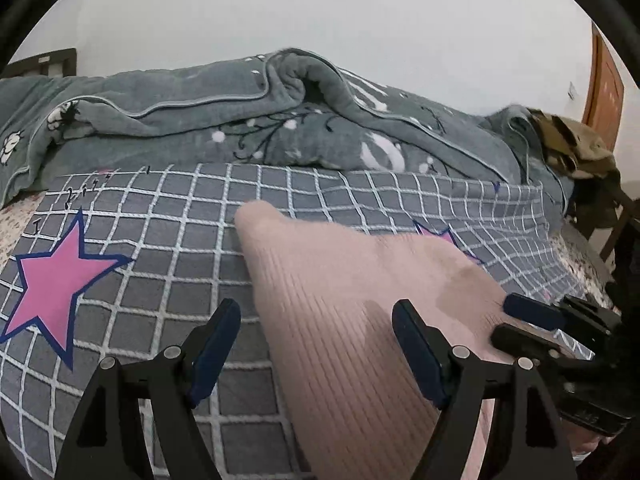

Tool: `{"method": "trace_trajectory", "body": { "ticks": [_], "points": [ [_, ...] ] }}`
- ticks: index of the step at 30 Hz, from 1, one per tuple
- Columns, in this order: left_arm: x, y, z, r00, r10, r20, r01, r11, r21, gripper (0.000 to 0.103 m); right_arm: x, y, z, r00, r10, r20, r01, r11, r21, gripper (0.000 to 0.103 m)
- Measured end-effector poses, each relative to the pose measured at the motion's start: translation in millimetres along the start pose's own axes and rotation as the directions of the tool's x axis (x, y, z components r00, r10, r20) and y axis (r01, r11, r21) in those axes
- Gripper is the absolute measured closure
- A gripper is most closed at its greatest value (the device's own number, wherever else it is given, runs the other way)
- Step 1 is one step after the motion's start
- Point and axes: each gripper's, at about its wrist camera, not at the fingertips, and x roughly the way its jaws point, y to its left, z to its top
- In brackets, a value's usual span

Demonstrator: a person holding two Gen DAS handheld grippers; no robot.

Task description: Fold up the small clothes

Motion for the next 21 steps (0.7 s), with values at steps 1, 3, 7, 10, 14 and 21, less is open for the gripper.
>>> {"method": "trace_trajectory", "body": {
  "ticks": [1,3,7,10,14,21],
  "points": [
    [-0.9,-2.9,-2.5,1.0,0.007,-0.003,-0.007,1.0,0.011,0.026,1.1,-1.4,-4.2,1.0,-0.02,-0.014,0.02,1.0,0.004,0.066],
    [-3.7,-6.0,-7.1,1.0,0.016,-0.004,-0.016,1.0,0.02,0.026,0.6,-5.6,-9.6,0.997,-0.068,-0.028,0.068,0.998,0.012,0.066],
    [-10.0,-8.3,-14.5,1.0,0.021,-0.01,-0.021,1.0,0.003,0.026,-4.2,-18.2,-19.2,0.997,-0.069,-0.03,0.071,0.996,0.06,0.063],
    [-13.9,-9.7,-16.4,1.0,0.024,-0.015,-0.024,1.0,-0.007,0.026,-7.8,-18.5,-23.5,0.997,-0.078,-0.025,0.079,0.995,0.066,0.062],
    [-21.3,-13.2,-20.5,1.0,0.029,-0.008,-0.029,1.0,0.001,0.026,-13.3,-19.7,-24.0,0.996,-0.093,-0.013,0.094,0.993,0.069,0.062],
    [-26.3,-16.2,-29.1,1.0,0.029,-0.01,-0.029,0.999,0.021,0.026,-22.5,-20.6,-27.8,0.995,-0.104,-0.002,0.104,0.991,0.087,0.062]
  ]
}}
